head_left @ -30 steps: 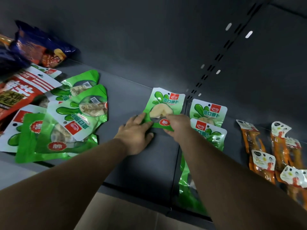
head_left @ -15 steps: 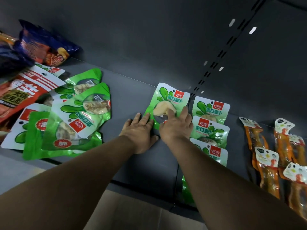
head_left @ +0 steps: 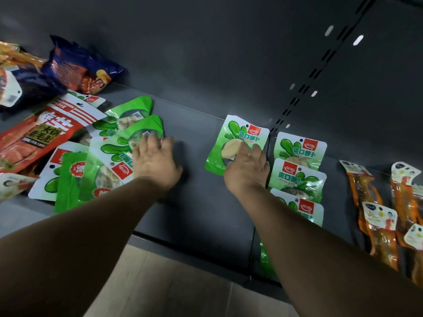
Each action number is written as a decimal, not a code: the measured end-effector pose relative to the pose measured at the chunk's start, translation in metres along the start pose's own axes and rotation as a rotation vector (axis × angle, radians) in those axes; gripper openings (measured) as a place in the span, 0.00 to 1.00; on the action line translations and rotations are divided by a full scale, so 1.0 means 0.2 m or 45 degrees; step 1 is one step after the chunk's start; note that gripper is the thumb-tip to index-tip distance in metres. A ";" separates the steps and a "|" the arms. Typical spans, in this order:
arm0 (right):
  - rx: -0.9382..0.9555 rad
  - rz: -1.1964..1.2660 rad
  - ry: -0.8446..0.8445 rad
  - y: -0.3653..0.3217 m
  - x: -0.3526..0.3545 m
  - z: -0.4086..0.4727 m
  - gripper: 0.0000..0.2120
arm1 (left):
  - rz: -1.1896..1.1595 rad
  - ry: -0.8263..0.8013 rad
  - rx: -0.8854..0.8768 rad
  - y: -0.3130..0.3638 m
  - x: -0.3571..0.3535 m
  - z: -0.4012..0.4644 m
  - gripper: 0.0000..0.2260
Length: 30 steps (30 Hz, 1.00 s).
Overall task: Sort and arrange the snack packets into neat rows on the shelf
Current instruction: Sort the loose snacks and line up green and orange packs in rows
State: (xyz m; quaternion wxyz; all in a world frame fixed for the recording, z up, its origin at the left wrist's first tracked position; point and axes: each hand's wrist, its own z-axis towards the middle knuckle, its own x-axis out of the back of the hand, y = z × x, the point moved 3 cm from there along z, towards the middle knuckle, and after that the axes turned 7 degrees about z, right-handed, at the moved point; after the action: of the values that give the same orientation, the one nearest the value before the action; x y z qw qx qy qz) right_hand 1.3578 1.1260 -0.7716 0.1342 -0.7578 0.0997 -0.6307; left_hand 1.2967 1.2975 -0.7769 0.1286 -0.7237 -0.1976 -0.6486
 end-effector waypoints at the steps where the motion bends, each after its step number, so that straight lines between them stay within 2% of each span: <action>1: 0.017 0.001 0.001 -0.01 0.00 -0.01 0.32 | 0.024 -0.041 0.065 -0.04 -0.01 0.00 0.33; 4: 0.045 0.021 0.007 -0.02 0.01 -0.03 0.31 | 0.076 -0.112 0.147 -0.13 -0.05 -0.01 0.34; 8: 0.071 0.036 -0.006 -0.04 0.01 -0.06 0.30 | 0.118 -0.177 0.093 -0.16 -0.05 0.00 0.27; 11: 0.081 0.050 -0.023 -0.05 0.01 -0.07 0.31 | 0.181 -0.214 0.070 -0.16 -0.03 0.01 0.27; 17: 0.085 0.102 -0.059 -0.06 0.02 -0.10 0.32 | 0.194 -0.116 0.004 -0.12 0.00 -0.02 0.24; 22: 0.068 0.165 -0.064 -0.08 0.03 -0.10 0.31 | 0.279 0.032 -0.161 0.02 0.10 -0.02 0.17; 24: 0.067 0.180 -0.075 -0.08 0.04 -0.11 0.31 | 0.284 -0.032 -0.157 0.04 0.08 -0.01 0.21; 27: 0.059 0.191 -0.073 -0.06 0.05 -0.13 0.31 | 0.289 -0.246 -0.008 -0.03 0.03 -0.02 0.32; 30: 0.059 0.183 -0.065 -0.04 0.06 -0.14 0.31 | 0.365 -0.274 -0.007 -0.11 0.02 -0.03 0.28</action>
State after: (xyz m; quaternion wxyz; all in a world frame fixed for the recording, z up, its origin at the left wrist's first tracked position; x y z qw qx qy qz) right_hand 1.3327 1.1278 -0.7528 0.1992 -0.7612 0.1360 -0.6020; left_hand 1.2819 1.3141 -0.7744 0.1958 -0.8100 -0.1032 -0.5431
